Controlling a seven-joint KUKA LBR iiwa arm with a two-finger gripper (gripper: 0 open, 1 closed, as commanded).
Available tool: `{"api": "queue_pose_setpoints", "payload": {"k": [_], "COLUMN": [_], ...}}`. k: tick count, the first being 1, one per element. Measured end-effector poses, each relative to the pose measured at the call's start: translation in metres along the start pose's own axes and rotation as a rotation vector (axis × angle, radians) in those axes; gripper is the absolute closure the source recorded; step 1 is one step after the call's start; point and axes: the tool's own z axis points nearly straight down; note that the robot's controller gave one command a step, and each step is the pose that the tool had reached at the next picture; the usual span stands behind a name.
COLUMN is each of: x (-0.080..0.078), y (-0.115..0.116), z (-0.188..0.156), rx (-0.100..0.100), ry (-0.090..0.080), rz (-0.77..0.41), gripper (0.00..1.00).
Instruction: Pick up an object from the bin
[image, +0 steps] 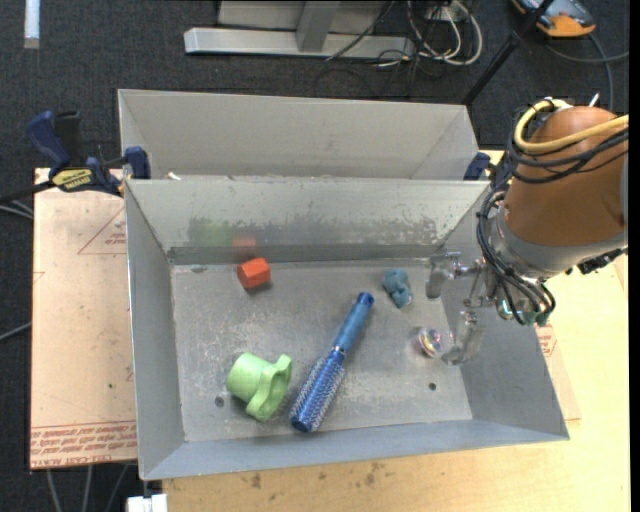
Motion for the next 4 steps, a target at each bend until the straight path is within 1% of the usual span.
{"api": "queue_pose_setpoints", "payload": {"k": [1,2,3,4], "x": [-0.016,-0.037,-0.038,0.042], "y": [0.054,0.106,0.104,0.101], "z": [0.108,0.168,0.166,0.106], "rx": [-0.002,0.0,0.001,0.001], "ry": [-0.001,-0.005,-0.008,-0.005], "rz": [0.131,-0.154,-0.153,-0.172], "gripper": [0.0,0.0,1.0,1.0]}}
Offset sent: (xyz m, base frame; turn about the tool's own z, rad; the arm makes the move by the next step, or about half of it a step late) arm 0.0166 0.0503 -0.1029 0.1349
